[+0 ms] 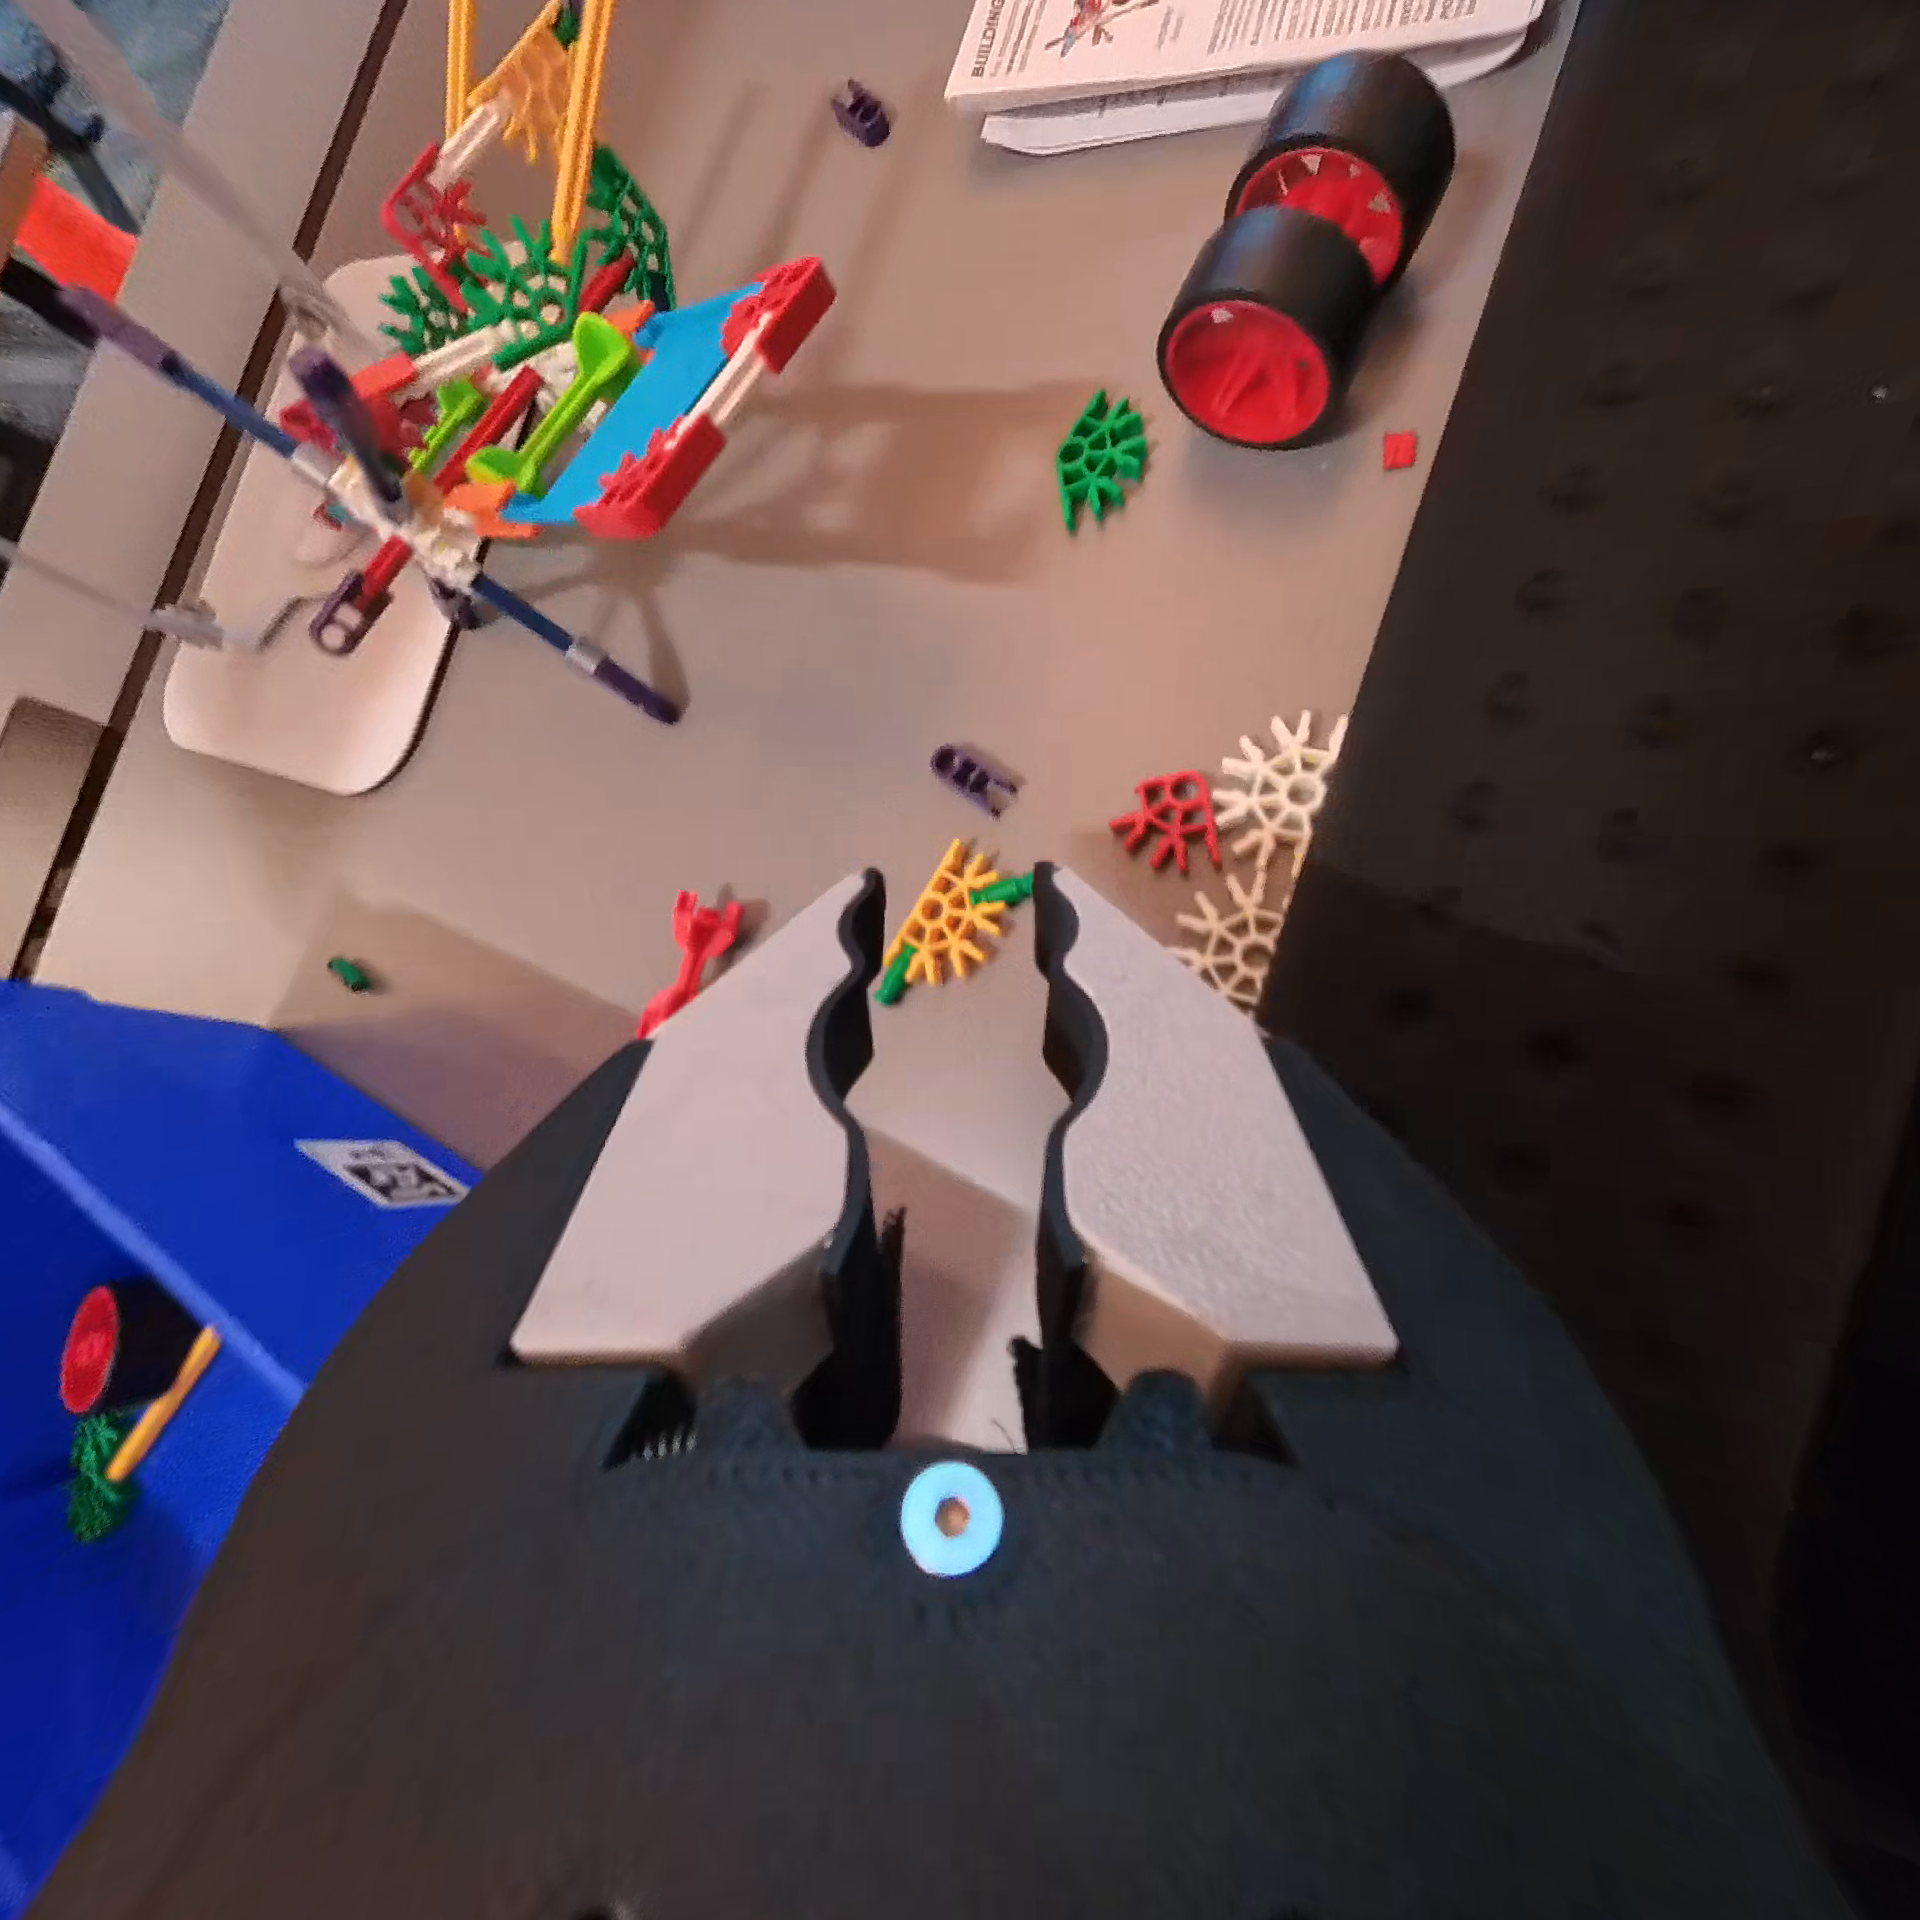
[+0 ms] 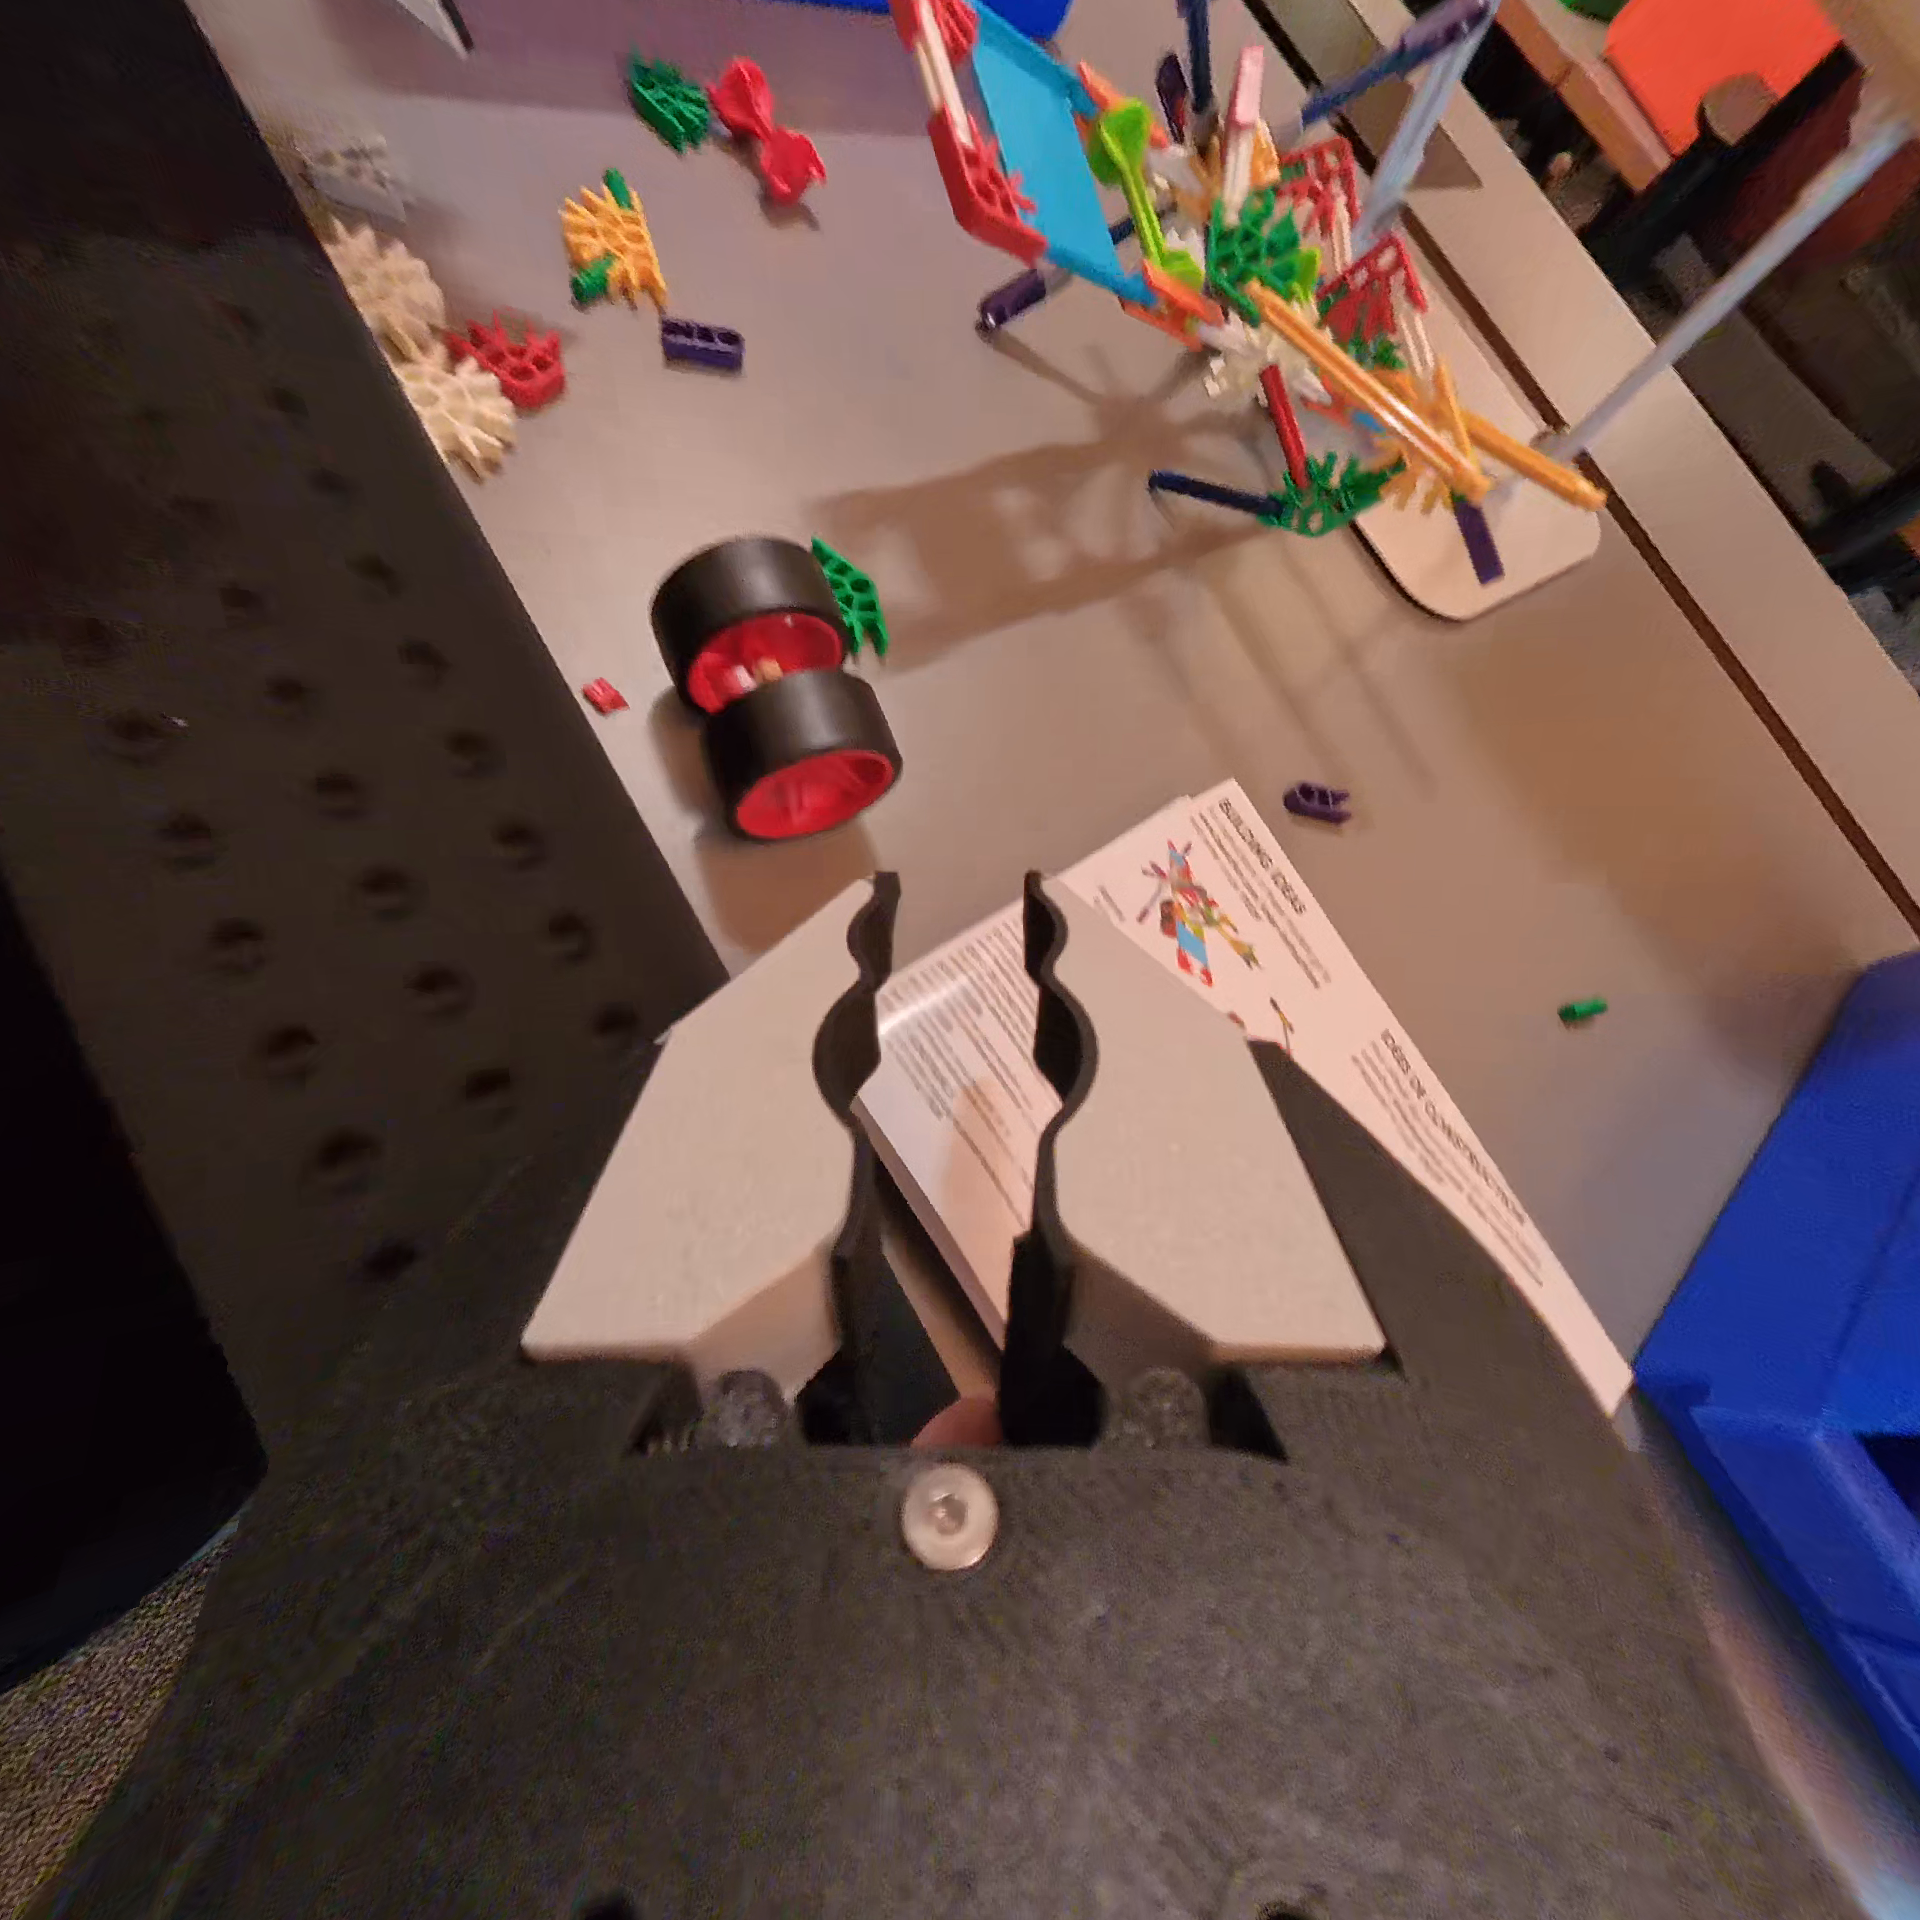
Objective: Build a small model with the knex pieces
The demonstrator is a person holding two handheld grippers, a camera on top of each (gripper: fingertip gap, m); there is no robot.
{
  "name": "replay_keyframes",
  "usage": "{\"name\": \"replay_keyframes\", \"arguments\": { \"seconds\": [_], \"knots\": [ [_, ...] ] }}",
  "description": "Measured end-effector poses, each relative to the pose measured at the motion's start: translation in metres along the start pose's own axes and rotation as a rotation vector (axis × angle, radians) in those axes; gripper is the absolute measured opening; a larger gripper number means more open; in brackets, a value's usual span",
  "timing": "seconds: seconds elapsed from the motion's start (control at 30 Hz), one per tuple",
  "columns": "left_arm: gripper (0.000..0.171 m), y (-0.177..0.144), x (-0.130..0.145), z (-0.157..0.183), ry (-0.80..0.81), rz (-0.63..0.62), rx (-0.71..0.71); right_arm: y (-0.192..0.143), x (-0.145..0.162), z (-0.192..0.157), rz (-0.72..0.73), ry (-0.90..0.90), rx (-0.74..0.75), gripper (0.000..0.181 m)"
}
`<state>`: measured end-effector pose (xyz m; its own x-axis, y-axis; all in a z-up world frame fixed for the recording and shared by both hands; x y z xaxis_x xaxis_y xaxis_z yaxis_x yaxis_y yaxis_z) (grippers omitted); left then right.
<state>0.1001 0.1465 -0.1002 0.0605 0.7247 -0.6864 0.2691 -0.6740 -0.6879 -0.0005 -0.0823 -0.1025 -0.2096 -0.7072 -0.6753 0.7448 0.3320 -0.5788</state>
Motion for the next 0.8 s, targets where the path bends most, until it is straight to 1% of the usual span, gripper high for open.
{"name": "replay_keyframes", "arguments": {
  "seconds": [0.1,0.27,0.33,0.47,0.63,0.8],
  "knots": [
    [0.027,-0.011,0.007,0.001,-0.025,0.008,-0.005,0.006,-0.015,-0.003,0.023,-0.019,-0.032,0.025],
    [0.029,-0.011,0.015,0.004,-0.026,-0.006,-0.016,0.018,-0.030,-0.005,0.012,-0.057,-0.069,0.030],
    [0.031,-0.005,0.012,0.007,-0.028,-0.008,-0.011,0.021,-0.033,-0.006,0.004,-0.061,-0.077,0.031],
    [0.033,0.007,0.015,0.009,0.005,-0.052,-0.035,0.026,-0.037,-0.009,0.011,-0.055,-0.096,0.033],
    [0.033,-0.004,0.020,0.010,-0.036,-0.063,0.009,0.027,-0.037,-0.013,0.016,-0.054,-0.118,0.034],
    [0.026,-0.010,0.037,0.019,-0.033,-0.152,0.076,0.030,-0.034,-0.015,0.021,-0.050,-0.135,0.034]
  ]
}}
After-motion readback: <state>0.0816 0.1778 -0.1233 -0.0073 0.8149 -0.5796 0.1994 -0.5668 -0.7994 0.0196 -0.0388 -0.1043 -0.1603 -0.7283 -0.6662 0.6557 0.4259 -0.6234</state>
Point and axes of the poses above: each gripper's, where its closed fingertips meet, y out along the fingers, x out of its underside, z = x × y across the jaws, the point moved 3 cm from there along -y, back along the fingers, and after that the axes turned 10 degrees about -y, right-handed, at the moved point
